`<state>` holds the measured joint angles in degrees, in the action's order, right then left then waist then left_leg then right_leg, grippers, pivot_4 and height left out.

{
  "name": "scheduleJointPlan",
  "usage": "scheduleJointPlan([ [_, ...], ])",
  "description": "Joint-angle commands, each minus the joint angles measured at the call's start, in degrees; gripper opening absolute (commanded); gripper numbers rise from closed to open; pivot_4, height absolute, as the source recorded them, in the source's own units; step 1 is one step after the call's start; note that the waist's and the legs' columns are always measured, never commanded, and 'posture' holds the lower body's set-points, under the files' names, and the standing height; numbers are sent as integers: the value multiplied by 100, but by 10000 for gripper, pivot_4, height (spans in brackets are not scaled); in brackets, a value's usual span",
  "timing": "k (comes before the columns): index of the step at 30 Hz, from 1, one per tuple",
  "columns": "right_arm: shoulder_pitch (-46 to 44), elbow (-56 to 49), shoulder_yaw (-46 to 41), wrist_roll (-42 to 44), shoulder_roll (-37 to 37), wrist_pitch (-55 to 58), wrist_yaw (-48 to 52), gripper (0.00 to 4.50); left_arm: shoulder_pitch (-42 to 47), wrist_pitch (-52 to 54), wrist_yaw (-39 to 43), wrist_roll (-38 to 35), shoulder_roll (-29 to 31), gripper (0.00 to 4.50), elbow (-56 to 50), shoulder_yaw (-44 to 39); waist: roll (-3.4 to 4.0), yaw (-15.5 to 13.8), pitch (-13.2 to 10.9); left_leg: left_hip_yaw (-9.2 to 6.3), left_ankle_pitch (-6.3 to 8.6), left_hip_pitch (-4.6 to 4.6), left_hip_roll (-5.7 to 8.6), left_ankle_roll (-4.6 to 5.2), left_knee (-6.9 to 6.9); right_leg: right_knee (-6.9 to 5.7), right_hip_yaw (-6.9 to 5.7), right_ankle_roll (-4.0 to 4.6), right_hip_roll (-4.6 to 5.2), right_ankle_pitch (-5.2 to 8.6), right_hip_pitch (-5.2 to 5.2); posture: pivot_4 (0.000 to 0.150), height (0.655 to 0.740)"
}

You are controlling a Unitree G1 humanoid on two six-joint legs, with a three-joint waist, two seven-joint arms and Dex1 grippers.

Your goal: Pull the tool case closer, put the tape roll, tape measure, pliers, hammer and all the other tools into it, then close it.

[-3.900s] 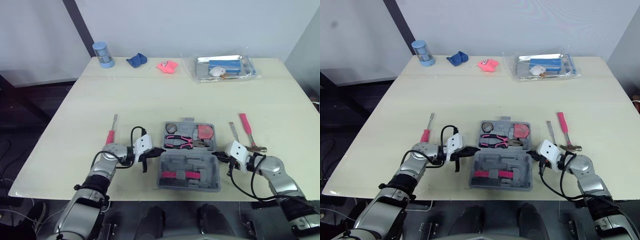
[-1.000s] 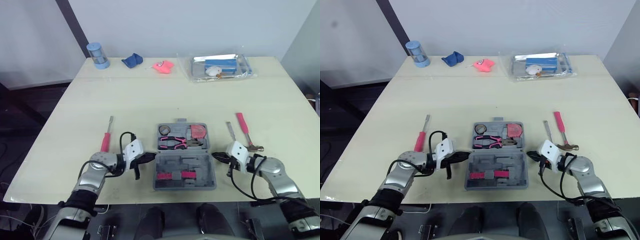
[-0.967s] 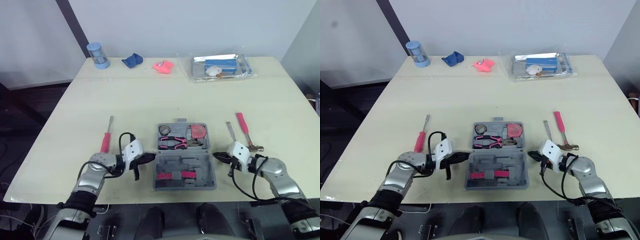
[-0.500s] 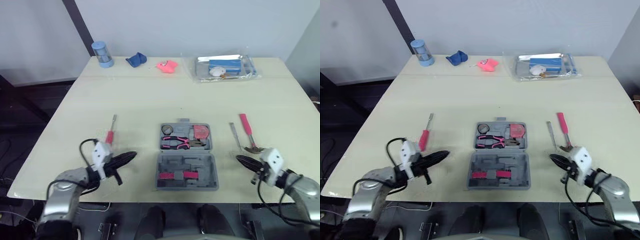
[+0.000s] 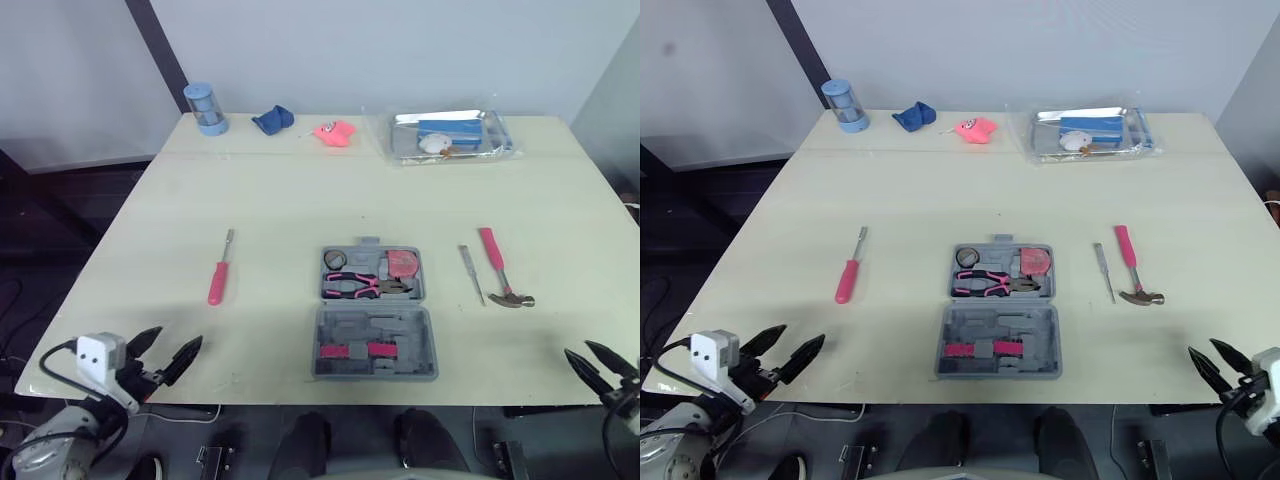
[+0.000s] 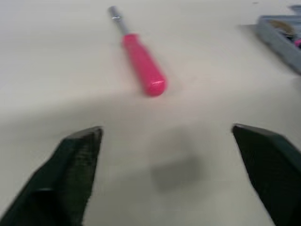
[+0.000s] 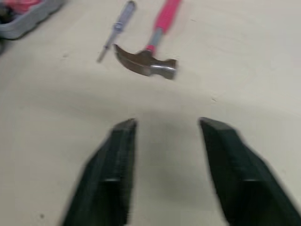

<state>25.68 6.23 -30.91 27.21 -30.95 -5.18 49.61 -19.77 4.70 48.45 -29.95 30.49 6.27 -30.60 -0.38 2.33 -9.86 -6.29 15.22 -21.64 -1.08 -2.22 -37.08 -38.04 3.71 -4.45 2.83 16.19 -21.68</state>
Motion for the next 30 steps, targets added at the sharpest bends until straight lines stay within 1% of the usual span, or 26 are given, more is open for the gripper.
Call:
scheduleJointPlan([
  [1,63,129,-298,178,9,-108,43,41381,-101,-12,-68,-145,-35,45000,-43,-239,0,-3,0,0,0,0,0,0,0,1,0,0,0,0,0,1500,7400],
  [2,62,163,-308,169,5,-115,46,43920,-115,2,-77,-149,-39,45000,-88,-234,0,-3,0,1,0,0,0,0,0,2,0,0,0,0,0,1500,7400],
  [4,73,176,-309,157,5,-122,42,43920,-132,37,-98,-166,-36,45000,-172,-220,0,-2,1,2,0,0,0,0,0,2,2,0,0,0,0,1500,7400],
  [10,119,-314,-233,172,20,64,-117,43920,-36,45,-81,-157,10,45000,-140,-202,1,0,1,3,0,0,0,0,0,1,2,0,0,0,0,1500,7400],
  [14,104,-1002,-176,245,-41,374,-289,43920,21,93,44,-144,32,45000,-393,-31,1,-1,2,4,0,0,0,0,0,1,4,-1,0,-1,0,1500,7400],
  [20,16,-1633,53,185,-93,852,-447,43920,303,137,180,-165,112,45000,-629,121,-2,-7,4,3,0,-1,0,-1,0,2,4,-2,0,-1,0,1500,7400],
  [25,-303,-1908,370,64,-104,1180,-696,43920,544,255,586,-305,372,45000,-1070,352,-1,-8,4,3,0,-1,0,-1,0,2,3,-1,0,-2,0,1500,7400],
  [30,-853,-2054,930,-91,-68,1745,-1061,43920,958,396,1301,-426,851,45000,-1432,758,1,-1,4,4,0,-1,0,-1,-1,1,3,-1,-1,-3,0,1500,7400],
])
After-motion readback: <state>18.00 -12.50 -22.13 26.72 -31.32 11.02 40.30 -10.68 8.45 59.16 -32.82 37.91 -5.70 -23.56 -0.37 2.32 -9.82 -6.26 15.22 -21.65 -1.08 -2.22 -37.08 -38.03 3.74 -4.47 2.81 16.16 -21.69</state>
